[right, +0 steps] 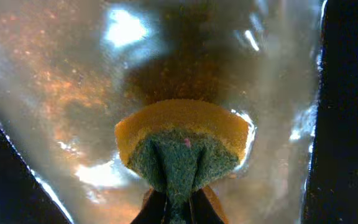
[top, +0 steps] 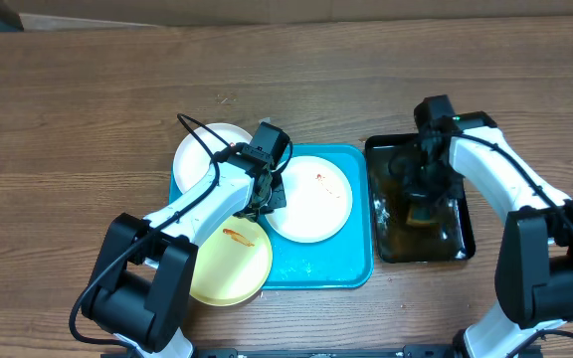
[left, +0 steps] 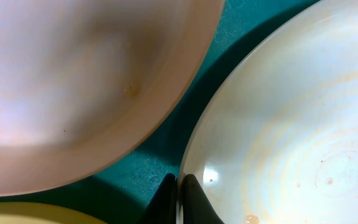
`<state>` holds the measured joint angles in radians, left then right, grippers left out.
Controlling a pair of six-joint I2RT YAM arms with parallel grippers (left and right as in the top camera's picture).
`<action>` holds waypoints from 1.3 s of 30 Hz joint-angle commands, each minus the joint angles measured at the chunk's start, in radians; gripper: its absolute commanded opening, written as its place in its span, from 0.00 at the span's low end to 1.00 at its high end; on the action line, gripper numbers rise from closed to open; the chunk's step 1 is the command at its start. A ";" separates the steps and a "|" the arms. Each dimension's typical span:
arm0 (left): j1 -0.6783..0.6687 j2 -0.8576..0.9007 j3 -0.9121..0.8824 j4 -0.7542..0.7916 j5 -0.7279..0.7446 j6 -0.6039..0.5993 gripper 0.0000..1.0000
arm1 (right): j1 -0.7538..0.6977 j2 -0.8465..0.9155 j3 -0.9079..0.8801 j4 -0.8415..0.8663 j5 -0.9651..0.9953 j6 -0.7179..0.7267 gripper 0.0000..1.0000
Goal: Clean dirty plates on tray and stack at the side
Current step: 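Lift the sponge out of the water with the right gripper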
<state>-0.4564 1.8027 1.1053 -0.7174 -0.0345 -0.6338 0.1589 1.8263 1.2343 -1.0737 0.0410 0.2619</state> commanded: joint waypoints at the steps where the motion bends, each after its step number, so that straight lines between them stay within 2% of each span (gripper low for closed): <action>1: 0.003 0.008 -0.006 0.001 -0.012 0.002 0.04 | 0.010 0.002 0.035 0.014 -0.019 0.018 0.04; 4: 0.003 0.008 -0.006 0.000 -0.012 0.002 0.04 | 0.015 0.001 0.064 -0.039 0.053 0.033 0.04; 12: 0.003 0.008 -0.006 0.000 -0.012 0.003 0.04 | 0.045 0.001 0.177 -0.142 0.025 0.023 0.04; 25: 0.003 0.008 -0.006 0.011 0.009 0.039 0.04 | 0.129 0.001 0.177 -0.117 0.052 -0.034 0.04; 33: 0.003 0.008 -0.006 0.012 0.010 0.035 0.04 | 0.186 0.001 0.177 -0.069 -0.049 -0.034 0.04; 39: 0.003 0.008 -0.006 0.012 0.009 0.035 0.04 | 0.270 0.001 0.177 0.032 -0.095 -0.030 0.04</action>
<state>-0.4561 1.8027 1.1053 -0.7094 -0.0307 -0.6178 0.3897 1.8263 1.3823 -1.0714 -0.0170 0.2352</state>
